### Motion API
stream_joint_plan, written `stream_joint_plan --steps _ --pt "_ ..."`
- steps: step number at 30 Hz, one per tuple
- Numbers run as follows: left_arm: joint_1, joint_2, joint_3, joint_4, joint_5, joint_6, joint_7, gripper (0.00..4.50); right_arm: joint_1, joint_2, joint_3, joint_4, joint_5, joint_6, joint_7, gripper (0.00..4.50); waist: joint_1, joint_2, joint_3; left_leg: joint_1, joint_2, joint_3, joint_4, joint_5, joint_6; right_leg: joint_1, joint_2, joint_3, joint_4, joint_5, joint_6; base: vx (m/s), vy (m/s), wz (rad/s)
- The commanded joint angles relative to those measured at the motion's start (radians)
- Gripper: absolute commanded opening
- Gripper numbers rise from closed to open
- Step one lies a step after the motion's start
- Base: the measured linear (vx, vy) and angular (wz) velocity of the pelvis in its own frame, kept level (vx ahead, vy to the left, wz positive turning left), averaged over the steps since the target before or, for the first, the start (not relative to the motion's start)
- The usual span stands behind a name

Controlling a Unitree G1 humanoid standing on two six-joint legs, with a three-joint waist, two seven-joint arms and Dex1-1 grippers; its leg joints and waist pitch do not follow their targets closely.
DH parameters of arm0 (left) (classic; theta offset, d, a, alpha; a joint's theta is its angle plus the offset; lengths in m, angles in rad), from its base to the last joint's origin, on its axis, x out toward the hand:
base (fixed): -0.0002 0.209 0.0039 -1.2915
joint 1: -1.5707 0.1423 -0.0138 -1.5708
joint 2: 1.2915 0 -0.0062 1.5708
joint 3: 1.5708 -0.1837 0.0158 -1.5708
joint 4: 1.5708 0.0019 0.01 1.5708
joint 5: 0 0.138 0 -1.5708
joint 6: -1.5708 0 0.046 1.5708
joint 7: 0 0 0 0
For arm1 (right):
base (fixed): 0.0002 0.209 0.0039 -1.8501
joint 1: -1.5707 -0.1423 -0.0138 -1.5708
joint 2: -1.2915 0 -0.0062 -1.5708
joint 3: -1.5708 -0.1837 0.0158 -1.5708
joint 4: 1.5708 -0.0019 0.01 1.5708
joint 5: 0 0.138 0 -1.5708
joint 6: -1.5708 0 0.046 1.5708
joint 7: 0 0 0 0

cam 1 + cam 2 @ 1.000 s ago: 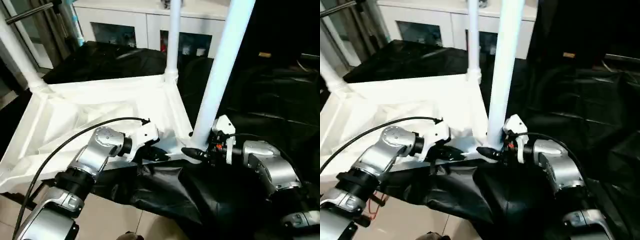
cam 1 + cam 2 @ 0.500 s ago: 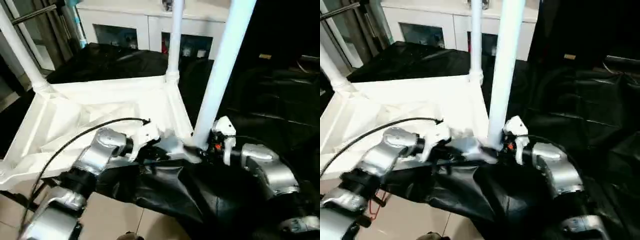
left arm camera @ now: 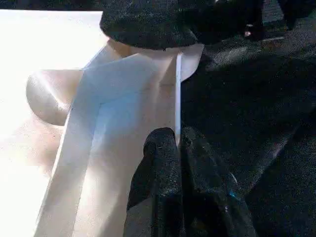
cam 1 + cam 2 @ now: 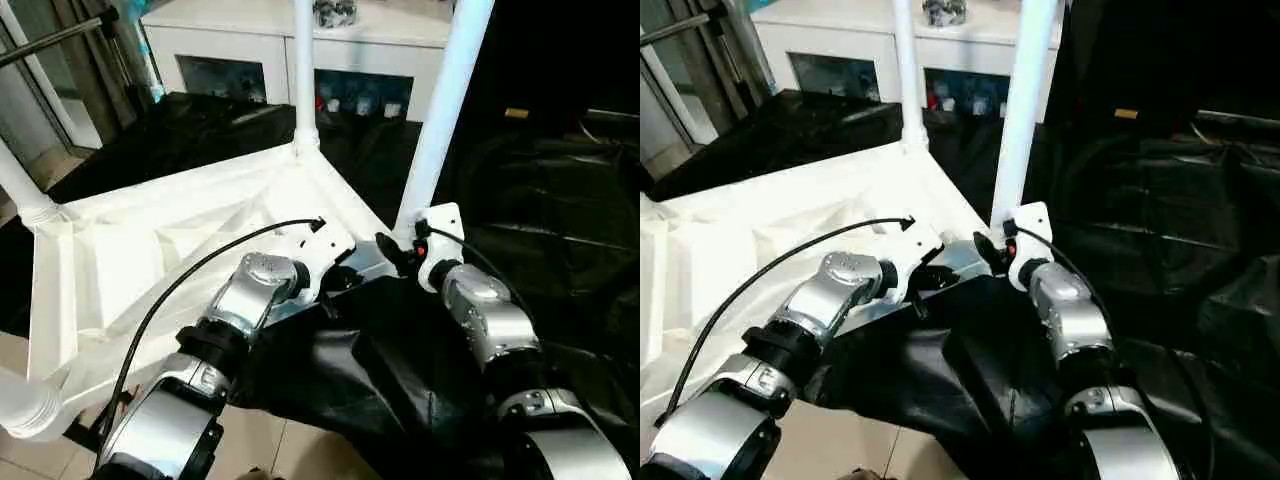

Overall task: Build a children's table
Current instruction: Rotate leg to tighten

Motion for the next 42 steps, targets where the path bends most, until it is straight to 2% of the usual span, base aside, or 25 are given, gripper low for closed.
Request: stream_joint_plan --steps 1,5,8,13,17,20,21,23,26,32,35,36,37,38,40,42 --pt "-0.008 -0.056 -0.019 -0.025 -0.032 -0.055 -0.014 0.0 0.007 0.065 0.074 0.03 0.006 0.019 0.098 3.94 -0.001 -0.017 -0.057 0.014 0.101 -0.056 -0.068 -0.143 0.071 0.037 -0.123 0.066 -0.086 -0.162 -0.22 0.0 0.0 0.0" --pt "0.021 -0.016 -0.036 -0.061 -0.039 -0.092 -0.091 0.0 0.027 0.0 0.115 -0.035 0.001 0.032 0.216 4.0 0.0 -0.019 -0.057 0.011 0.101 -0.055 -0.067 -0.137 0.082 0.039 -0.123 0.066 -0.083 -0.142 -0.221 0.0 0.0 0.0" --pt "0.065 0.039 -0.054 -0.118 -0.054 -0.127 -0.2 0.0 0.071 -0.105 0.161 -0.122 0.022 0.032 0.43 4.0 0.005 -0.018 -0.058 0.007 0.102 -0.054 -0.063 -0.126 0.103 0.044 -0.121 0.064 -0.079 -0.119 -0.221 0.0 0.0 0.0" --pt "0.098 0.104 -0.09 -0.152 -0.047 -0.157 -0.303 0.0 0.097 -0.177 0.167 -0.168 0.05 0.046 0.566 4.0 0.008 -0.013 -0.062 0.004 0.105 -0.051 -0.059 -0.099 0.129 0.036 -0.117 0.06 -0.071 -0.065 -0.234 0.0 0.0 0.0" --pt "0.13 0.153 -0.103 -0.199 -0.073 -0.162 -0.411 0.0 0.127 -0.234 0.18 -0.231 0.075 0.07 0.672 4.0 0.007 -0.013 -0.061 0.006 0.11 -0.054 -0.062 -0.118 0.114 0.037 -0.116 0.059 -0.069 -0.078 -0.24 0.0 0.0 0.0" --pt "0.146 0.177 -0.105 -0.229 -0.085 -0.164 -0.464 0.0 0.148 -0.26 0.195 -0.272 0.085 0.086 0.726 4.0 0.009 -0.013 -0.06 0.005 0.11 -0.052 -0.062 -0.119 0.118 0.035 -0.119 0.06 -0.07 -0.078 -0.241 0.0 0.0 0.0" --pt "0.151 0.186 -0.107 -0.237 -0.088 -0.161 -0.48 0.0 0.153 -0.265 0.199 -0.28 0.084 0.088 0.738 3.74 0.01 -0.012 -0.06 0.005 0.11 -0.053 -0.062 -0.123 0.113 0.034 -0.119 0.06 -0.07 -0.089 -0.24 0.0 0.0 0.0" --pt "0.157 0.199 -0.11 -0.248 -0.092 -0.162 -0.503 0.0 0.161 -0.27 0.203 -0.292 0.083 0.091 0.752 3.67 0.01 -0.012 -0.059 0.005 0.108 -0.052 -0.062 -0.128 0.109 0.033 -0.117 0.06 -0.071 -0.102 -0.238 0.0 0.0 0.0" --pt "0.16 0.212 -0.11 -0.252 -0.1 -0.164 -0.52 0.0 0.169 -0.272 0.209 -0.305 0.085 0.099 0.764 3.49 0.01 -0.01 -0.059 0.009 0.109 -0.053 -0.064 -0.144 0.085 0.031 -0.118 0.062 -0.075 -0.133 -0.235 0.0 0.0 0.0" --pt "0.162 0.212 -0.093 -0.261 -0.11 -0.146 -0.521 0.0 0.187 -0.263 0.214 -0.328 0.093 0.115 0.748 2.99 0.01 -0.01 -0.062 0.007 0.108 -0.053 -0.062 -0.119 0.09 0.034 -0.118 0.062 -0.067 -0.071 -0.243 0.0 0.0 0.0" --pt "0.153 0.198 -0.082 -0.249 -0.113 -0.134 -0.494 0.0 0.19 -0.244 0.204 -0.318 0.081 0.111 0.705 2.89 0.011 -0.011 -0.061 0.008 0.108 -0.053 -0.063 -0.122 0.091 0.033 -0.117 0.06 -0.069 -0.079 -0.243 0.0 0.0 0.0" --pt "0.124 0.166 -0.066 -0.2 -0.086 -0.116 -0.396 0.0 0.175 -0.207 0.185 -0.266 0.044 0.086 0.586 2.87 0.009 -0.011 -0.061 0.008 0.107 -0.052 -0.062 -0.125 0.085 0.032 -0.118 0.061 -0.07 -0.089 -0.243 0.0 0.0 0.0" --pt "0.095 0.137 -0.054 -0.146 -0.059 -0.117 -0.306 0.0 0.155 -0.175 0.169 -0.211 0.009 0.087 0.465 2.87 0.004 -0.011 -0.058 0.013 0.105 -0.053 -0.065 -0.144 0.069 0.026 -0.119 0.063 -0.076 -0.119 -0.243 0.0 0.0 0.0" --pt "0.08 0.118 -0.045 -0.118 -0.052 -0.116 -0.262 0.0 0.144 -0.159 0.163 -0.182 -0.009 0.089 0.402 2.84 -0.002 -0.014 -0.055 0.015 0.101 -0.056 -0.068 -0.169 0.043 0.027 -0.119 0.061 -0.082 -0.183 -0.236 0.0 0.0 0.0" --pt "0.062 0.093 -0.035 -0.092 -0.048 -0.105 -0.212 0.0 0.132 -0.136 0.156 -0.152 -0.02 0.09 0.342 2.82 -0.003 -0.013 -0.054 0.019 0.101 -0.058 -0.068 -0.205 0.02 0.028 -0.122 0.063 -0.092 -0.257 -0.217 0.0 0.0 0.0" --pt "0.045 0.067 -0.025 -0.069 -0.044 -0.086 -0.16 0.0 0.119 -0.11 0.144 -0.124 -0.025 0.09 0.278 2.8 -0.004 -0.011 -0.055 0.018 0.104 -0.057 -0.071 -0.203 0.015 0.028 -0.121 0.067 -0.09 -0.241 -0.21 0.0 0.0 0.0"
